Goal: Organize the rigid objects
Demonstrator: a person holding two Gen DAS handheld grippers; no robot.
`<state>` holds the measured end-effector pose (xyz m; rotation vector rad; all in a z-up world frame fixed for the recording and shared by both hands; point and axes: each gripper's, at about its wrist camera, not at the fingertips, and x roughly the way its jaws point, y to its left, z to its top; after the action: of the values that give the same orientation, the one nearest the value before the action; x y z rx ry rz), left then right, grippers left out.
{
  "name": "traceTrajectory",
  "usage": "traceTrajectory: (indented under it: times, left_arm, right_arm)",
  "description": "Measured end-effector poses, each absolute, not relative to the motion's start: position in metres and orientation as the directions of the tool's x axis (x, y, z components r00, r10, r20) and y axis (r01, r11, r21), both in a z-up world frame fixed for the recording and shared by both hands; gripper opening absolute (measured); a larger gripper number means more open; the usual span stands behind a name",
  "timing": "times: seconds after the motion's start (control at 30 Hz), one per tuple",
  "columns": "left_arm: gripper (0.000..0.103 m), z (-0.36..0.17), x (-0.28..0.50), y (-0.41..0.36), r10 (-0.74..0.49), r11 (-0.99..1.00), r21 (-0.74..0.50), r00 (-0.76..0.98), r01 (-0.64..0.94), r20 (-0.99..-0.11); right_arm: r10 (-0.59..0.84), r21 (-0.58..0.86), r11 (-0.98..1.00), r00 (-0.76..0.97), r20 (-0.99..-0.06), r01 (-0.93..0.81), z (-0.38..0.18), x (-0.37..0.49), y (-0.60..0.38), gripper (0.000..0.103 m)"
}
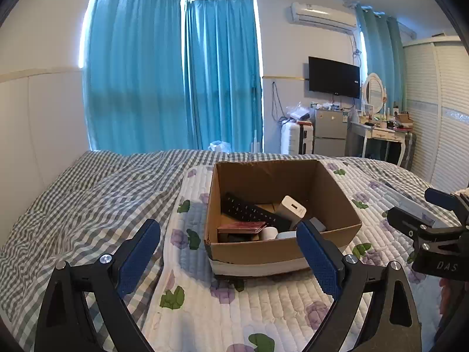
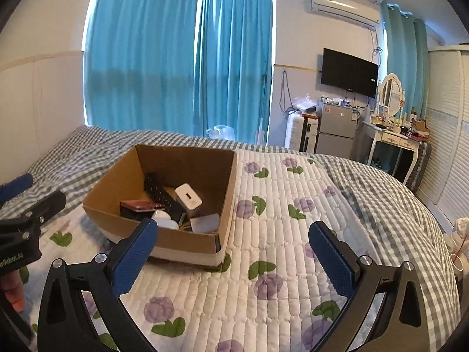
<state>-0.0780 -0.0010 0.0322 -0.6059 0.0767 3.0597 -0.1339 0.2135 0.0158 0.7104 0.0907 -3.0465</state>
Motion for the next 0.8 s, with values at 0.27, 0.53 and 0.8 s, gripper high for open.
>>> traceTrajectory:
  times: [0.27,0.53,0.8]
  left_arm:
    - [0.096,0.0303,-0.0768,-0.0016,0.007,-0.998,0.048,-0.925,-0.028,-0.379]
    - [0.096,0.0290,-0.0781,0.0000,0.011,-0.998,0.050,-0.924,-0.032,-0.381]
    - [0.096,0.0262,-0.0793,0.0034,0.013,-0.997,0.064,-0.925,-0.040,-0.380]
  right_arm:
    - [-0.003,-0.052,-0.998,-0.901,-0.435,0.029,0.0145,-0.1316,0.2103,0.103]
    - [-0.006,-0.043,-0.999,-0.904,-0.428,0.027,0.0150,-0.1303,0.2103,0.103]
    - [-0.004,-0.037,-0.999,-0.903,-0.429,0.022,0.0159,-0.1299,0.2122,0.103]
